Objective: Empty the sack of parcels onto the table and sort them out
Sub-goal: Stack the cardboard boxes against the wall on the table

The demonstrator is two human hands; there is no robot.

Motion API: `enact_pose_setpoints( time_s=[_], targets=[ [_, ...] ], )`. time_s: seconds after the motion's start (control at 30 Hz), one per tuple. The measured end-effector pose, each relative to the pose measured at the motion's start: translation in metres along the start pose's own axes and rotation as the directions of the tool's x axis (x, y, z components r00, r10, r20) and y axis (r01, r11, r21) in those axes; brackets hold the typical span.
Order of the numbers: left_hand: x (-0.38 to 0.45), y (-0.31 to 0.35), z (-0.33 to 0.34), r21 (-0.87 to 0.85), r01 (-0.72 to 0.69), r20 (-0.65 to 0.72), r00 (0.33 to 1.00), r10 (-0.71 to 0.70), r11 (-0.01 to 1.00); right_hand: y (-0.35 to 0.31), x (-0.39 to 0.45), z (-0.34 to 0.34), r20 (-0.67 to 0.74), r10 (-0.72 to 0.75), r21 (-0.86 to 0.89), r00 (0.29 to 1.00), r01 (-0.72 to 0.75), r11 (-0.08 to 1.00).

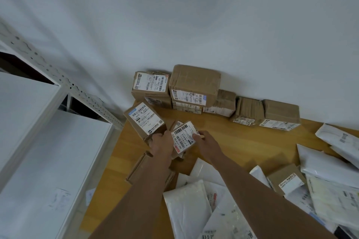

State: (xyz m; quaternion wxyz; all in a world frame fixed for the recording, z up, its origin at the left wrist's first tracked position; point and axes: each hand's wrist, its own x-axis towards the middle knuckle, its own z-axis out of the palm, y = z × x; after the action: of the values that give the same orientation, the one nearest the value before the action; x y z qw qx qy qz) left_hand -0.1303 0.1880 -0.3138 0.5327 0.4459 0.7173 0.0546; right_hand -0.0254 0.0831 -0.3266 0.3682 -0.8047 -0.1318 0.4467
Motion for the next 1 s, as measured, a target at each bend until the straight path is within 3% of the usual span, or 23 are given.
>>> enact_pose_setpoints(
  time_s=[0.23, 0.43, 0.57, 0.8, 0.93, 1.0],
  targets=[
    [-0.033, 0.008, 0.004, -0.206, -0.086, 0.055, 0.994, 0.1, 0.975, 0.005, -0.007, -0.02, -0.089, 0.011, 0.224, 0.996, 0.009, 0.975],
    [-0.057, 0.016, 0.028, -0.211, -0.205, 0.163, 0.957, 0.241, 0.956, 0.013, -0.025, -0.065, -0.054, -0.014, 0.477, 0.998, 0.038, 0.878],
    [-0.073, 0.014, 0.053, -0.154, -0.282, 0.241, 0.919, 0.313, 0.947, 0.029, -0.032, -0.095, -0.116, -0.008, 0.606, 0.993, 0.078, 0.792],
    [-0.083, 0.014, 0.094, -0.228, -0.178, 0.395, 0.882, 0.258, 0.957, 0.044, -0.038, -0.135, -0.222, 0.091, 0.718, 0.971, 0.1, 0.689],
    [-0.087, 0.027, 0.111, -0.214, -0.285, 0.38, 0.857, 0.349, 0.934, 0.042, -0.038, -0.156, -0.277, 0.1, 0.678, 0.956, 0.121, 0.725],
    [-0.094, 0.034, 0.114, -0.167, -0.439, 0.319, 0.823, 0.47, 0.883, 0.035, -0.038, -0.164, -0.31, 0.058, 0.651, 0.949, 0.167, 0.741]
  ],
)
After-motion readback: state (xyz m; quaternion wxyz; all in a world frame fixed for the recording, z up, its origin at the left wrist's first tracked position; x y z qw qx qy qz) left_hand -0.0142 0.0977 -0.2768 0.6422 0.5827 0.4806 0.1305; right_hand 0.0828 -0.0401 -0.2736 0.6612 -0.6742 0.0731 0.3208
